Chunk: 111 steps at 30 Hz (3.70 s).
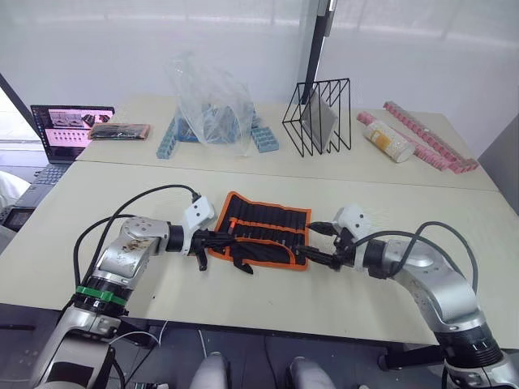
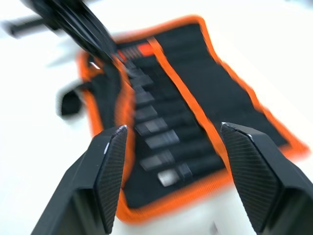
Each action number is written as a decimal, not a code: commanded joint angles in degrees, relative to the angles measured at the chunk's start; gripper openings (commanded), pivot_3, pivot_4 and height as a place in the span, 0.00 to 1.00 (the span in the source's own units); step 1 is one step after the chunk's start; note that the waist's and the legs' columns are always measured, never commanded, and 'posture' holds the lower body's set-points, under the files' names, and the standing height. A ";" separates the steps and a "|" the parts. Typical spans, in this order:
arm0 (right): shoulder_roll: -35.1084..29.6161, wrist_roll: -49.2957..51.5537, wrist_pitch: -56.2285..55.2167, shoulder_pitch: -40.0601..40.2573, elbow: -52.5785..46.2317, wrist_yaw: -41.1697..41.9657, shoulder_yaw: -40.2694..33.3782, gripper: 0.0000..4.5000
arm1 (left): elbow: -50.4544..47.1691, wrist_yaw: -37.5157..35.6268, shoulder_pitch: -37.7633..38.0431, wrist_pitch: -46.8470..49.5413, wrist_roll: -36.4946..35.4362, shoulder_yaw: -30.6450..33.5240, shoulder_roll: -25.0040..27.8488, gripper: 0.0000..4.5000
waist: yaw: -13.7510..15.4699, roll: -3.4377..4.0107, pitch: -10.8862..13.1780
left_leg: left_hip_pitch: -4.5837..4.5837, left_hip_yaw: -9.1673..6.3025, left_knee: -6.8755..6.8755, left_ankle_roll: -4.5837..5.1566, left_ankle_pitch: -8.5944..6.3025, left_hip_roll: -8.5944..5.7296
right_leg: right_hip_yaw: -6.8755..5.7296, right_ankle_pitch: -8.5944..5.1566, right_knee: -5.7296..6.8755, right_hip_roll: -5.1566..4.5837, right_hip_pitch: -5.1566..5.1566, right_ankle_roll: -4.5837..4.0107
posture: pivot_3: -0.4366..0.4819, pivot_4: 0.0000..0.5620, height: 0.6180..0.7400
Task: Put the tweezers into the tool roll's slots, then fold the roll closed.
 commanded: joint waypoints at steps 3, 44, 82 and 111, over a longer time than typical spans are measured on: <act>0.82 2.14 -0.52 -1.06 -6.37 2.32 2.72 0.32 | 1.00 0.17 -1.91 -1.17 2.36 -0.52 -0.97 0.00 | -0.01 0.00 0.00 | 0.00 0.00 0.00 0.00 0.00 0.00 | 0.00 0.00 0.00 -0.01 0.00 0.00 | 0.48 0.27 0.58; 11.46 -14.73 -12.66 -3.22 18.95 -2.16 12.10 0.00 | -25.11 3.62 15.53 8.04 -14.60 17.94 -1.04 0.74 | -0.28 0.02 -0.01 | 0.03 -0.02 0.00 -0.01 0.00 0.05 | -0.01 0.00 0.07 -0.01 0.00 0.00 | 0.48 0.27 0.58; 11.25 -12.27 -5.67 -0.60 12.25 -3.86 9.01 0.00 | -8.09 14.89 15.95 -2.73 4.27 0.40 -10.05 0.02 | 0.04 0.24 -0.19 | 0.45 0.05 -0.09 -0.02 0.01 -0.02 | 0.06 0.00 -0.01 -0.05 0.39 0.00 | 0.48 0.27 0.58; 19.04 -19.74 -2.03 -2.26 14.48 -11.98 18.63 0.00 | -11.76 14.82 15.62 -0.68 3.89 0.89 -8.76 0.02 | 0.01 0.24 -0.19 | 0.43 0.06 -0.23 -0.02 0.01 0.00 | 0.06 0.00 -0.12 -0.04 0.30 0.00 | 0.48 0.27 0.58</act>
